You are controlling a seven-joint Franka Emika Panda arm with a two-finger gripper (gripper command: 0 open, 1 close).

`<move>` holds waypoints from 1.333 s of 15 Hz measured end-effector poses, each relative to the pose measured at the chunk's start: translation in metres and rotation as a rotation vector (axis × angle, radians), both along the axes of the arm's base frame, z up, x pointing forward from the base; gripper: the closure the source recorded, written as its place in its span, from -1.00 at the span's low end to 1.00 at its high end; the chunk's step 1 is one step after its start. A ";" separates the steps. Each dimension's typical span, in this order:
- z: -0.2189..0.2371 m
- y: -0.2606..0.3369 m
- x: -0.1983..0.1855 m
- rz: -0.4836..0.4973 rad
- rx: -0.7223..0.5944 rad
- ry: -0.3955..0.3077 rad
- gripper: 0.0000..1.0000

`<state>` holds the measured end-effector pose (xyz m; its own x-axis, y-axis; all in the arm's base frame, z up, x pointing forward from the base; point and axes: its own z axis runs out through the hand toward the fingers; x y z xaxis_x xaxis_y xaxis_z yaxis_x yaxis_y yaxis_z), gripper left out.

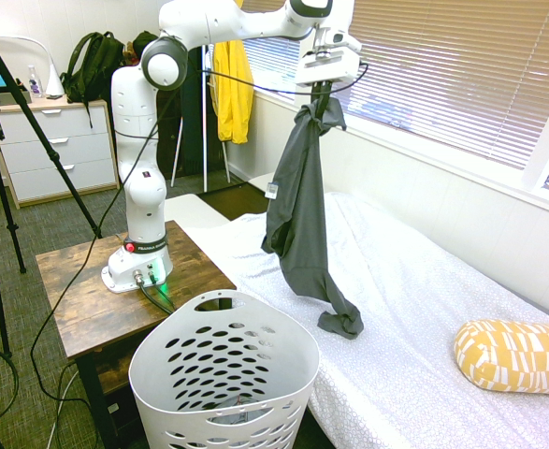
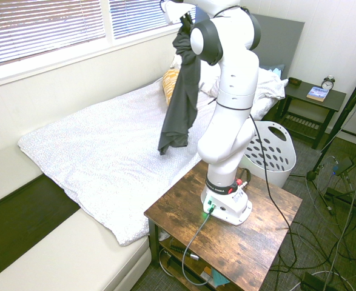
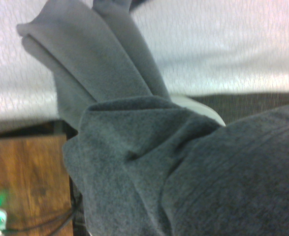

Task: Put my clothes in the laundry bag

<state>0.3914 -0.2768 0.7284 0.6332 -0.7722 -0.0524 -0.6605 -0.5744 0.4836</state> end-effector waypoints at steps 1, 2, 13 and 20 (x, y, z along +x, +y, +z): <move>0.007 -0.016 -0.021 -0.025 -0.007 0.014 1.00; 0.012 -0.034 -0.041 -0.060 -0.019 0.030 1.00; -0.152 -0.140 -0.228 -0.376 0.084 0.476 1.00; -0.376 -0.102 -0.258 -0.350 0.018 0.495 1.00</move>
<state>0.1333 -0.3786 0.3519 0.2393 -0.9264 -0.2906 -0.5106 -0.3746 0.7739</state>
